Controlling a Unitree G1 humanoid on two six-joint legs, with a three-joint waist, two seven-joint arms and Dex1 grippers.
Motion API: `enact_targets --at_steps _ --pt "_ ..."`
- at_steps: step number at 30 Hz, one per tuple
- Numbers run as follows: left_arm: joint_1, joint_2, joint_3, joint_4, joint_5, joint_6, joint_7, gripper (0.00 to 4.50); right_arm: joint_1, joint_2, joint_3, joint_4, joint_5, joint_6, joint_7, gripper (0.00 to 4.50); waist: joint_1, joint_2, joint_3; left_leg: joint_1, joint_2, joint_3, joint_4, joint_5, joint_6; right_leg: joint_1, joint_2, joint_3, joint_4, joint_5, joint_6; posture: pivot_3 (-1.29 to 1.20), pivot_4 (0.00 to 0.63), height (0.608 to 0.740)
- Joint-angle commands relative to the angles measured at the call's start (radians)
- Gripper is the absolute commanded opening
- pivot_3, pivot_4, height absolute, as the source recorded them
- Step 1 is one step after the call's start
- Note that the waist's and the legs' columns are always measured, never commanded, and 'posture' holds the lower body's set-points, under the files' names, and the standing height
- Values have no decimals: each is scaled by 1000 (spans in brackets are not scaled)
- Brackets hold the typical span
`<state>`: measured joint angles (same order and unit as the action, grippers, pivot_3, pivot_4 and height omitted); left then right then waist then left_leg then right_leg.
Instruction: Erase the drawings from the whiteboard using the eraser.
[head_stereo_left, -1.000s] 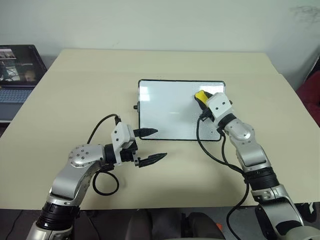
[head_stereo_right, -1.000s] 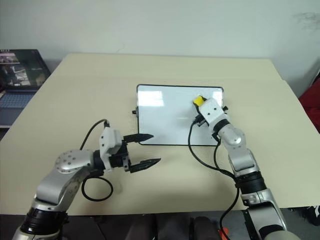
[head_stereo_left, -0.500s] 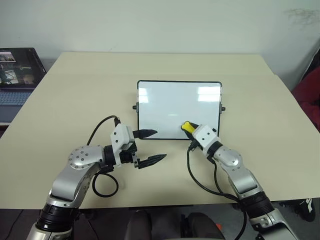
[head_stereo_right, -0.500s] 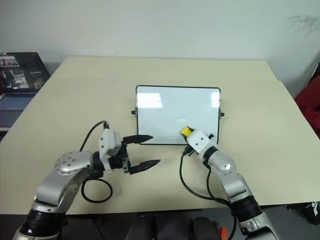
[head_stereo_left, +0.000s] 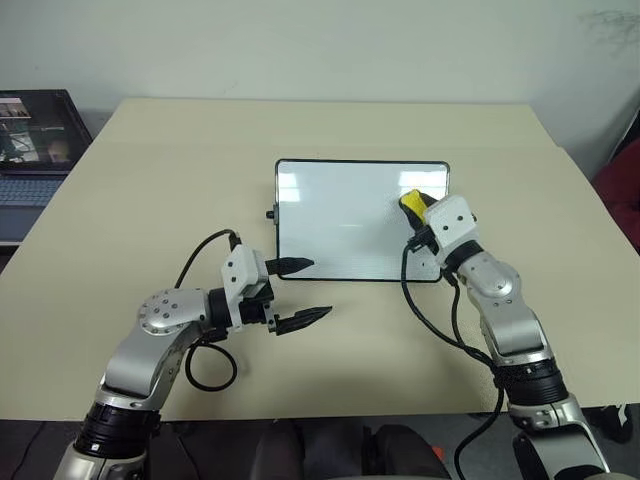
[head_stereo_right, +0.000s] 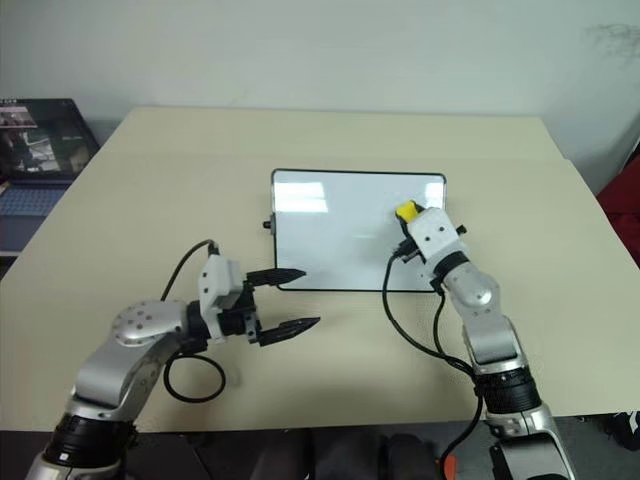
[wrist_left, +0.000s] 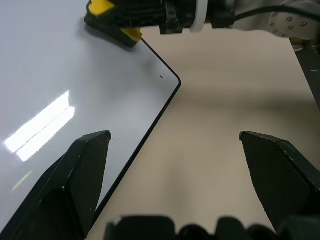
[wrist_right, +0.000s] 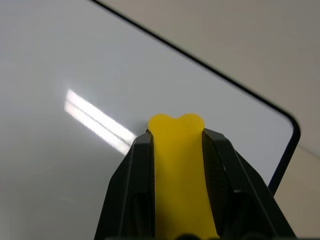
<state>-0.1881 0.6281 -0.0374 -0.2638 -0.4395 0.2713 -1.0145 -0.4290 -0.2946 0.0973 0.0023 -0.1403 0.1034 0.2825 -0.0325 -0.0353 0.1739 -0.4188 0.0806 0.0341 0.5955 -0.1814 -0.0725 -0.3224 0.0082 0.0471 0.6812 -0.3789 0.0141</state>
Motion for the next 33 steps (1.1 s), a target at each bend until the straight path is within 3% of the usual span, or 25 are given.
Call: enact_targets --at_steps 1,14,33 --pt "-10 -6 2 -11 1 -26 -7 4500 11 -15 -10 61 -18 -53 -21 984 -1 0 0 0 0 0 0 0 0 0 0 0 0 0 0 0 150 740" --pt "0 -3 12 2 0 -43 -15 4500 220 -22 28 104 -55 -155 -56 984 -1 -3 -3 5 0 -2 1 0 0 5 -1 -2 1 1 1 0 150 740" --pt "-15 -11 8 38 5 -63 -33 4500 243 111 125 124 -99 -237 -126 984 -21 -6 -5 7 1 -2 1 0 0 6 -1 -1 2 1 2 0 150 740"
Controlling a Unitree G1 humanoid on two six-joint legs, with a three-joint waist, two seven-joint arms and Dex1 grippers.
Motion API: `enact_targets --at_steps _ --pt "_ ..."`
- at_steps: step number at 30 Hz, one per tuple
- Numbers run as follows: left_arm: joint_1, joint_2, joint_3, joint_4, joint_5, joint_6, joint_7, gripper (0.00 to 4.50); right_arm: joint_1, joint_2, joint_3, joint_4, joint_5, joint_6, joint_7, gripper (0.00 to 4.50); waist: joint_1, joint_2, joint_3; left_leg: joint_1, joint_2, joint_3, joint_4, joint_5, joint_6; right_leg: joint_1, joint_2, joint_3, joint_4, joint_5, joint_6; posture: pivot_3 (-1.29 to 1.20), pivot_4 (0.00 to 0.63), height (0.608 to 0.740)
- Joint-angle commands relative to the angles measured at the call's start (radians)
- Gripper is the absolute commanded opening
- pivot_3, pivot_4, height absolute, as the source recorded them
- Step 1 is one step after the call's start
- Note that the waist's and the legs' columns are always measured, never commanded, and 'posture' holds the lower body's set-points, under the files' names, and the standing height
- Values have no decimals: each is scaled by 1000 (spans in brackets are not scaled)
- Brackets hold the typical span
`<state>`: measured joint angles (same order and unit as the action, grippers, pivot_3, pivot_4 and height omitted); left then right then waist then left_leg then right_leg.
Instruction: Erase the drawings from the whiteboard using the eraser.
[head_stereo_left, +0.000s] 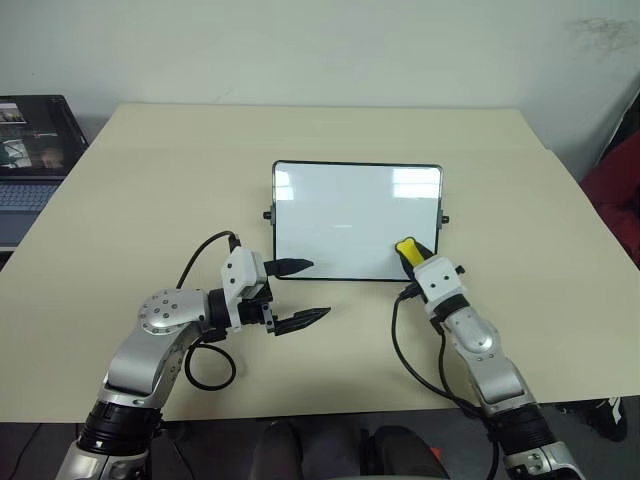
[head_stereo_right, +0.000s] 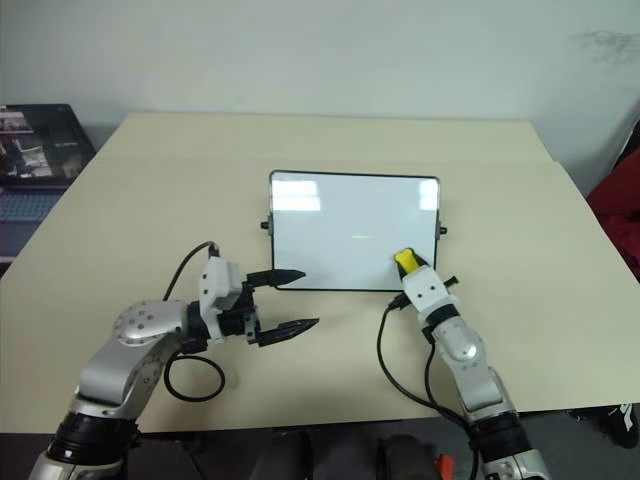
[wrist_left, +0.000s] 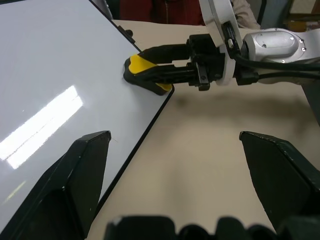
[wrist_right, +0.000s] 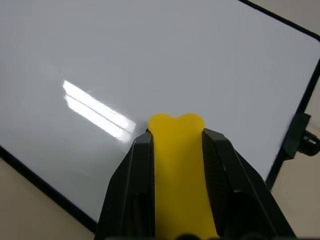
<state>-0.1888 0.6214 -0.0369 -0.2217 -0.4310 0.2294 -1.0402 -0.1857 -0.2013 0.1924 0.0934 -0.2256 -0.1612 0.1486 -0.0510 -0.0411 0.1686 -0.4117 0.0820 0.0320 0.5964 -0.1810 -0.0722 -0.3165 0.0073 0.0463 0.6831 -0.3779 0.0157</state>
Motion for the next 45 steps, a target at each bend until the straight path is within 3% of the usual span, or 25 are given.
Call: enact_targets --at_steps 1,6,10,19,29,37,45 --pt "-15 -5 8 -1 -3 -24 -9 4500 -2 25 34 17 -11 32 12 984 -4 0 0 0 0 0 0 0 0 0 0 0 0 0 0 0 150 740" --pt "-14 -8 8 10 0 -36 -9 4500 10 46 49 -170 28 99 63 984 -1 2 1 -2 0 0 -1 0 0 -2 0 0 0 0 0 0 150 740" --pt "-9 -10 7 10 2 -40 -6 4500 -58 37 -20 -373 68 201 88 984 7 5 4 -8 -1 -1 -1 0 0 -7 0 0 -1 1 -1 0 150 740" --pt "-6 -15 2 12 6 -46 -7 4500 -266 -55 -116 -171 47 205 76 984 20 5 4 -8 -1 1 -1 0 0 -7 0 -1 -2 1 -1 0 150 740" --pt "14 -14 11 20 10 -67 -9 4500 -223 18 -5 -24 31 138 76 984 15 5 4 -8 0 2 -2 0 0 -7 0 1 -1 1 -1 0 150 740" --pt "17 -15 14 42 11 -84 -21 4500 -150 57 122 -101 25 173 150 984 17 5 4 -7 -1 1 -1 0 0 -6 0 0 -1 1 -1 0 150 740" --pt "5 -50 9 50 3 -88 -8 4500 -146 21 -30 -459 96 396 176 984 24 5 4 -9 -1 0 -2 0 0 -7 0 -1 -2 1 -1 0 150 740"
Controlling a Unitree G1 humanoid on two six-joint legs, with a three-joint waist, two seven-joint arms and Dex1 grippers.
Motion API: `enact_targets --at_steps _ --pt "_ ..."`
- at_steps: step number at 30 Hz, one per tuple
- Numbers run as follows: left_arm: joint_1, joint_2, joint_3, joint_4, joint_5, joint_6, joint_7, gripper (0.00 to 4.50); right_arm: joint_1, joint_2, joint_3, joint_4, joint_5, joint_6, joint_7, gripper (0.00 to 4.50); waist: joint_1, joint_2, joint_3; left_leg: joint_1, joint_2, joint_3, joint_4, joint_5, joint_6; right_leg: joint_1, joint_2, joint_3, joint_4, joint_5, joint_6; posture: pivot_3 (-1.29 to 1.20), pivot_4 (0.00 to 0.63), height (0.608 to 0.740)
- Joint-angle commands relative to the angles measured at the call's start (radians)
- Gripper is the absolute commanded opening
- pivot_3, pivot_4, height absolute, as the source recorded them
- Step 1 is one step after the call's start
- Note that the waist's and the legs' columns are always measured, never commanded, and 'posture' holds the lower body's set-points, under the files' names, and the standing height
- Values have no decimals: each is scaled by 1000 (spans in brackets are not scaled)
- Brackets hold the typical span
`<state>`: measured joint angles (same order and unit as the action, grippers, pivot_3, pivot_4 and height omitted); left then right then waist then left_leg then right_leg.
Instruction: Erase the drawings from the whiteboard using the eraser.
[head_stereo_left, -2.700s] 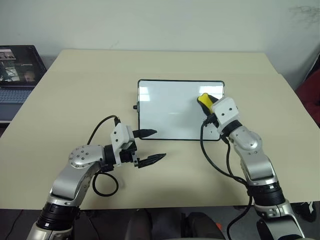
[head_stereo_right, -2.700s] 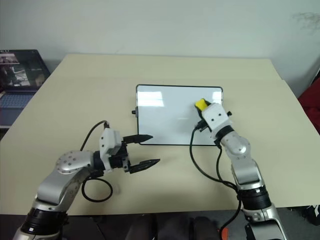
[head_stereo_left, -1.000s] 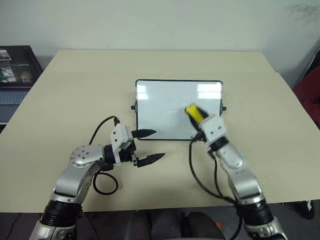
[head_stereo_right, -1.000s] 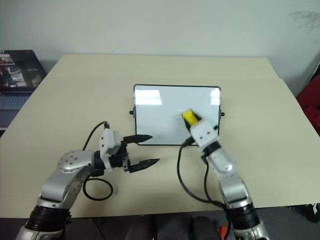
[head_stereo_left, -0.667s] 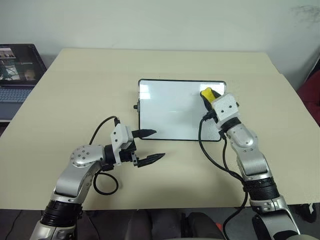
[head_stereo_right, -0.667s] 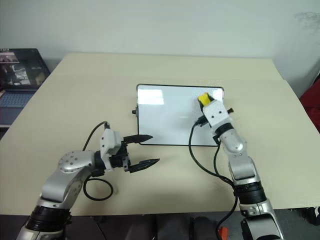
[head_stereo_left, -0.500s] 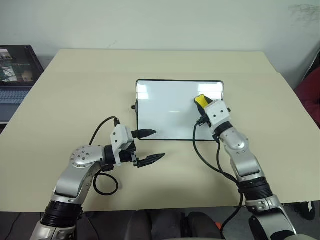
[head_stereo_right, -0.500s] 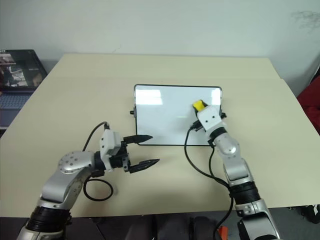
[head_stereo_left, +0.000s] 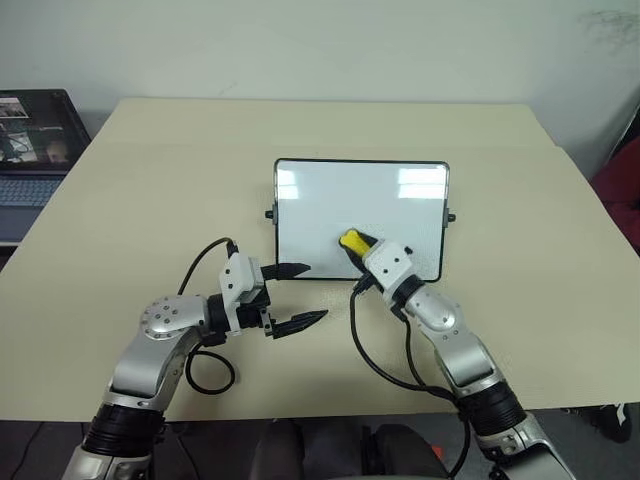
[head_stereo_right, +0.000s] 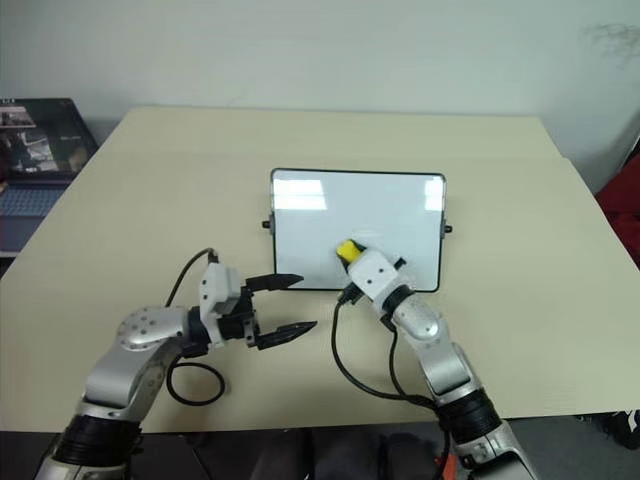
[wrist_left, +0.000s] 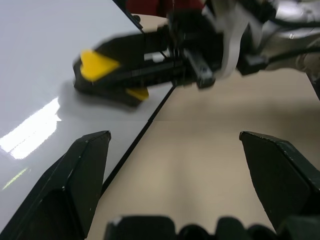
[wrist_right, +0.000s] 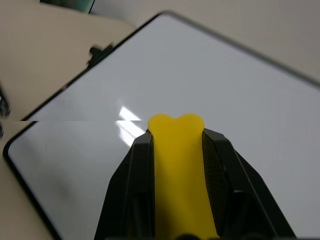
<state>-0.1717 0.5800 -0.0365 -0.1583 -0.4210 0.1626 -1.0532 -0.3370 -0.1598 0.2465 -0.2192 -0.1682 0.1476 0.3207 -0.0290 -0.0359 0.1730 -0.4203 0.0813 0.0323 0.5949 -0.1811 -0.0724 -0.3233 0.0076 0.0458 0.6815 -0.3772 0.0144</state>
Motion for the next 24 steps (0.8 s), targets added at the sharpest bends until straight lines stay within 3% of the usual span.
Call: enact_targets --at_steps 1,6,11,24 --pt "-13 -12 7 -12 -5 -22 6 4500 17 -29 -116 -189 51 134 3 984 4 0 0 0 0 0 0 0 0 0 0 -1 0 0 0 0 150 740" --pt "-13 -27 -8 11 14 -44 -4 4500 76 -102 -311 -313 98 329 -7 984 5 0 0 0 -1 1 0 0 0 0 0 -1 -1 0 0 0 150 740" --pt "-25 -37 -20 27 21 -55 -13 4500 127 -166 -413 -329 99 452 -24 984 -2 0 0 0 -1 1 0 0 0 0 0 -1 0 0 0 0 150 740" --pt "-36 -37 -33 19 23 -48 -8 4500 103 -216 -468 -61 149 630 -49 984 -3 0 0 0 -1 2 0 0 0 0 2 1 0 0 0 0 150 740"
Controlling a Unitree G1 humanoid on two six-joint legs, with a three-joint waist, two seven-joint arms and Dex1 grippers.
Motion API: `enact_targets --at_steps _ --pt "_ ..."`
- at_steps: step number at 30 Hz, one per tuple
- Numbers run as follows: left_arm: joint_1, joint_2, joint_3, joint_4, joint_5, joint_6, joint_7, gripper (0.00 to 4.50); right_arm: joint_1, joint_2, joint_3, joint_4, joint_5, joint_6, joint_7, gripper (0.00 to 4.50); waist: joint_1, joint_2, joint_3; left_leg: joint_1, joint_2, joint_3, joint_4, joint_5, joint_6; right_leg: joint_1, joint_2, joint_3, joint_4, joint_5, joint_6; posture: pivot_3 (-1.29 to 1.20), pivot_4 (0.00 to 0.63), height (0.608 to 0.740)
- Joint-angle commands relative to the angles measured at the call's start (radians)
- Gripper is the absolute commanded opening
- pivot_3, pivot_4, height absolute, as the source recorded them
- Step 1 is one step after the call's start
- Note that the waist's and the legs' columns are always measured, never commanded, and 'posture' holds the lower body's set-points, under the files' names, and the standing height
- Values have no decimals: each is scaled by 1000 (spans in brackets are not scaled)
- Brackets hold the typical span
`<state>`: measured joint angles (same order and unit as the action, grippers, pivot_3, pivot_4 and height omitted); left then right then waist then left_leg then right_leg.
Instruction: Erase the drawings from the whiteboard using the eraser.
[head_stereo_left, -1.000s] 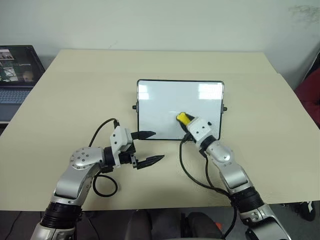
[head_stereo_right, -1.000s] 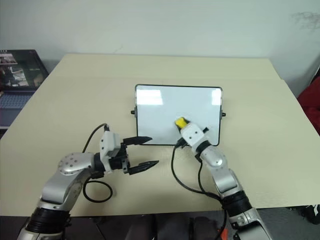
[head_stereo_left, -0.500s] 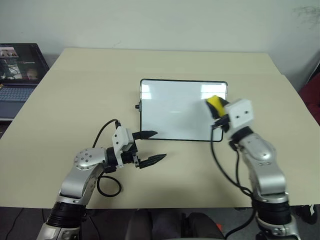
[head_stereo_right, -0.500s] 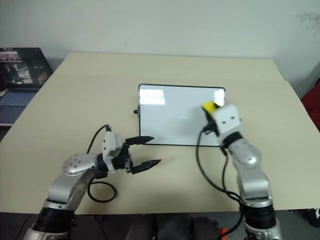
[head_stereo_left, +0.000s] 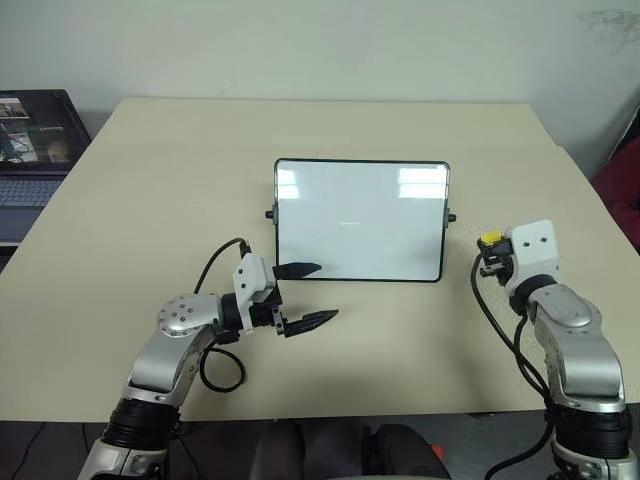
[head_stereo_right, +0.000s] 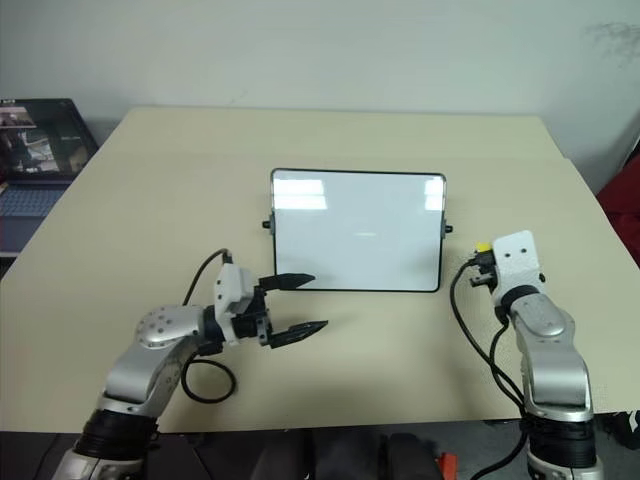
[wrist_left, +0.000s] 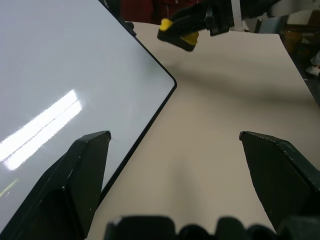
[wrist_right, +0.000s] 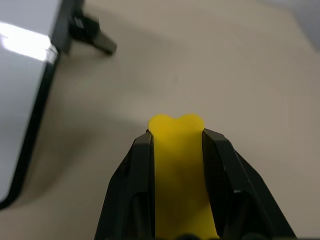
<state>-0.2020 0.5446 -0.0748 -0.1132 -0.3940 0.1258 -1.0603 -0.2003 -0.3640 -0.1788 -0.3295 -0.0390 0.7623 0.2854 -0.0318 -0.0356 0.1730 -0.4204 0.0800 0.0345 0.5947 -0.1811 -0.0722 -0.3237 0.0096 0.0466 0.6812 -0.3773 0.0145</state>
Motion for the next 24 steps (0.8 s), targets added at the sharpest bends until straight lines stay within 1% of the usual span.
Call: enact_targets --at_steps 1,4,6,7,11,14,16,19,21,24 --pt "-2 0 8 -28 -5 -12 0 4500 -48 -12 -52 82 25 14 -21 984 0 0 0 0 0 0 0 0 0 0 0 0 0 0 0 0 150 740" --pt "4 1 10 -33 -3 -13 5 4500 -72 -19 -62 134 42 22 -28 984 0 0 0 0 0 0 0 0 0 0 0 0 0 0 0 0 150 740" --pt "16 1 15 -44 -3 -12 16 4500 -84 2 -98 154 80 37 -29 1706 1 0 0 0 0 0 0 0 0 0 0 0 0 0 0 0 150 740" --pt "21 1 18 -49 -2 -11 23 4500 -83 7 -105 150 93 37 -27 1932 1 0 0 0 0 0 0 0 0 0 0 0 0 0 0 0 150 740" --pt "32 1 18 -60 0 -11 42 4500 -62 -2 -96 116 104 34 -35 3318 1 0 0 0 0 0 0 0 0 0 0 0 0 0 0 0 150 740" --pt "47 -2 31 -71 -2 -11 70 4500 -2 5 -48 -34 92 -20 -44 4413 1 1 0 0 0 0 0 0 0 0 0 0 0 0 0 0 150 740" --pt "60 -6 48 -78 -4 -13 98 4500 41 11 -9 -147 78 -102 -47 4465 1 1 0 0 0 0 0 0 0 0 0 0 0 0 1 0 150 740" --pt "93 -44 124 -87 -13 -29 208 4500 177 53 66 -273 24 -304 -95 4465 -1 1 0 -1 1 -1 0 0 0 -2 1 1 0 0 1 0 150 740" --pt "114 -78 152 -103 6 -47 277 4500 262 82 88 -275 4 -412 -115 4465 1 0 -1 -2 1 -2 -1 0 0 -2 0 0 0 -1 1 0 150 740" --pt "151 -160 201 -122 101 -195 424 4500 410 146 154 -189 -6 -633 -131 4465 3 -1 -1 -2 0 -1 0 0 0 -2 -1 0 -1 -1 1 0 150 740"
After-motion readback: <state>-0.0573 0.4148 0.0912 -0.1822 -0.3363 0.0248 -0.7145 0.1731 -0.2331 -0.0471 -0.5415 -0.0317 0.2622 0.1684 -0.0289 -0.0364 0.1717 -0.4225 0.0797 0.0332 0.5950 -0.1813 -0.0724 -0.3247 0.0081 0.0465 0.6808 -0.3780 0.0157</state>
